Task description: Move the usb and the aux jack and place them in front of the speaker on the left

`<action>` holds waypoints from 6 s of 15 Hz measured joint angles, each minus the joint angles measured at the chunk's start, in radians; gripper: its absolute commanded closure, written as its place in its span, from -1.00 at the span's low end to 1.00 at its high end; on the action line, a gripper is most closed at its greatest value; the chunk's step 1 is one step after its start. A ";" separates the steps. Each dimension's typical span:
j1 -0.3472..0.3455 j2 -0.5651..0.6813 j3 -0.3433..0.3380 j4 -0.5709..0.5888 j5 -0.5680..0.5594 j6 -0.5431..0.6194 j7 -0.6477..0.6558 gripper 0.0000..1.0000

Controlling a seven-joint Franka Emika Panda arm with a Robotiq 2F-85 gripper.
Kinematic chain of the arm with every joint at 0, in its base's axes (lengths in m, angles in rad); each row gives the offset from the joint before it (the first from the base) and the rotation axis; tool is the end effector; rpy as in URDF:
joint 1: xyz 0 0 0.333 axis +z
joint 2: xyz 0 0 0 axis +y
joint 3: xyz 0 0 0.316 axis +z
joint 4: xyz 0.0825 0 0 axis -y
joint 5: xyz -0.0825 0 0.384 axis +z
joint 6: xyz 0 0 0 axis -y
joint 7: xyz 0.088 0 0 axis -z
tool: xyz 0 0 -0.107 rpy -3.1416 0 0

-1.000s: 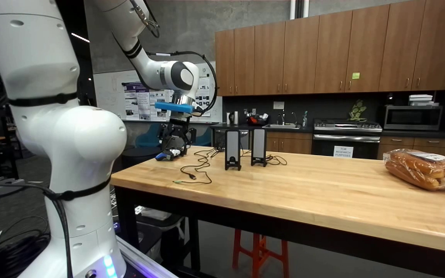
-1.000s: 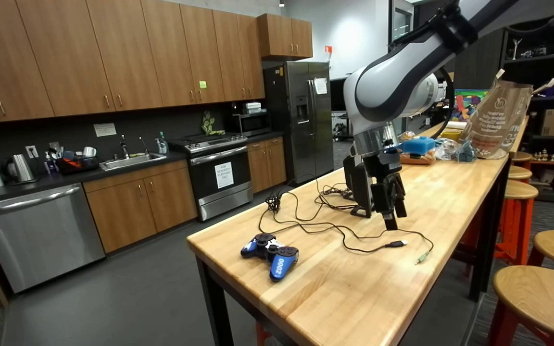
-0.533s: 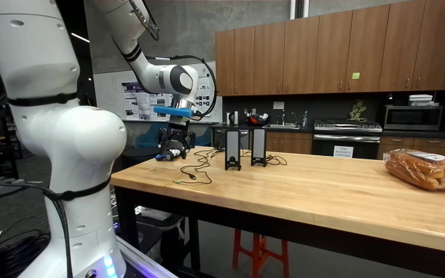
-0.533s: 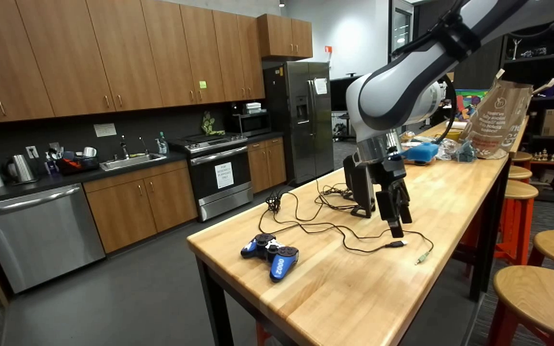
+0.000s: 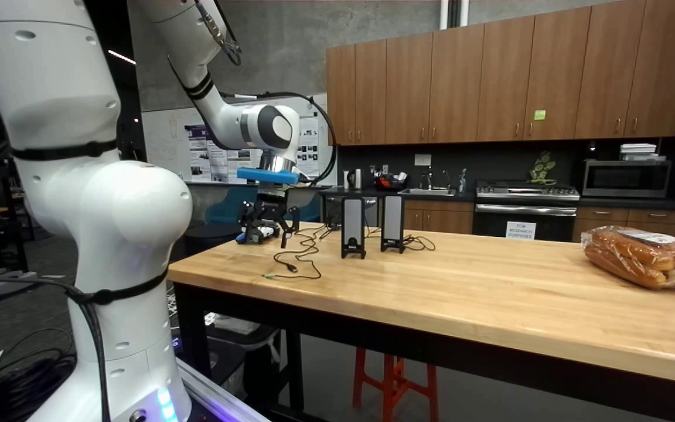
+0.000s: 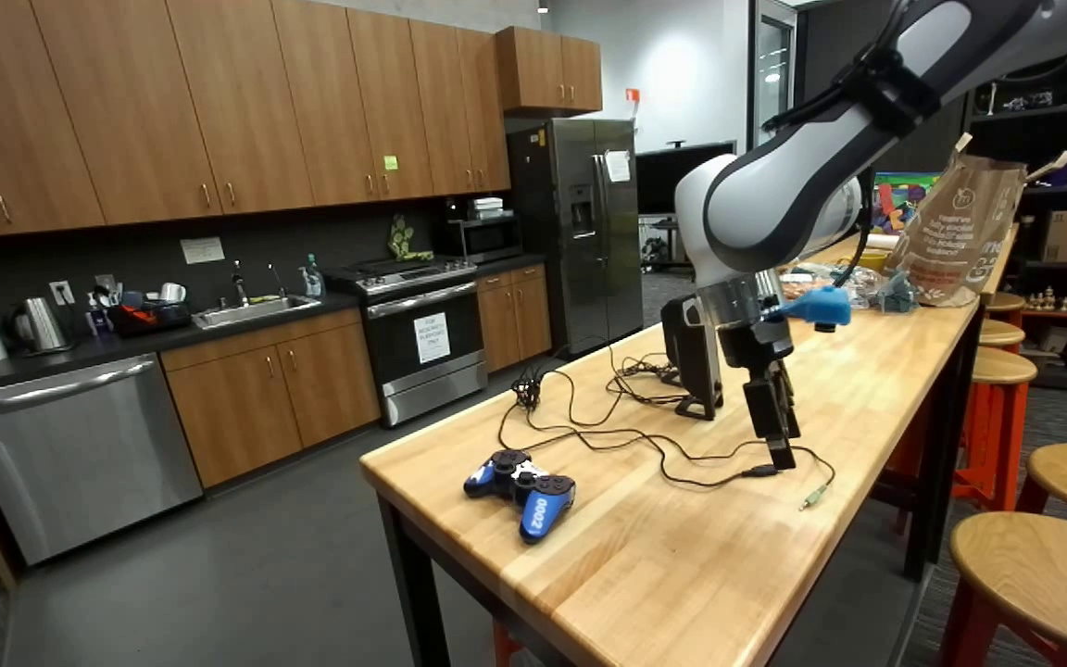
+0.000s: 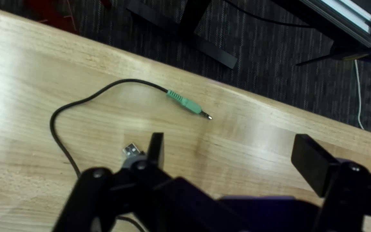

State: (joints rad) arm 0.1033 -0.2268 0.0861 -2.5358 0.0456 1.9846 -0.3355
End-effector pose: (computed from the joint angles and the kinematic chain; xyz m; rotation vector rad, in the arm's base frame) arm 0.3907 0.0769 0.3323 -2.9654 -0.7483 0.4976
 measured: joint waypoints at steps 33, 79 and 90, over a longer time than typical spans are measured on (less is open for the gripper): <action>0.013 -0.054 -0.083 -0.070 -0.021 0.128 -0.649 -1.00; -0.008 0.119 -0.080 -0.046 -0.029 0.313 -0.744 0.90; -0.036 0.107 -0.090 0.057 -0.055 0.330 -0.744 0.90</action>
State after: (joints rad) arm 0.0676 -0.1200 -0.0037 -2.4791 -0.0092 2.3151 -1.0798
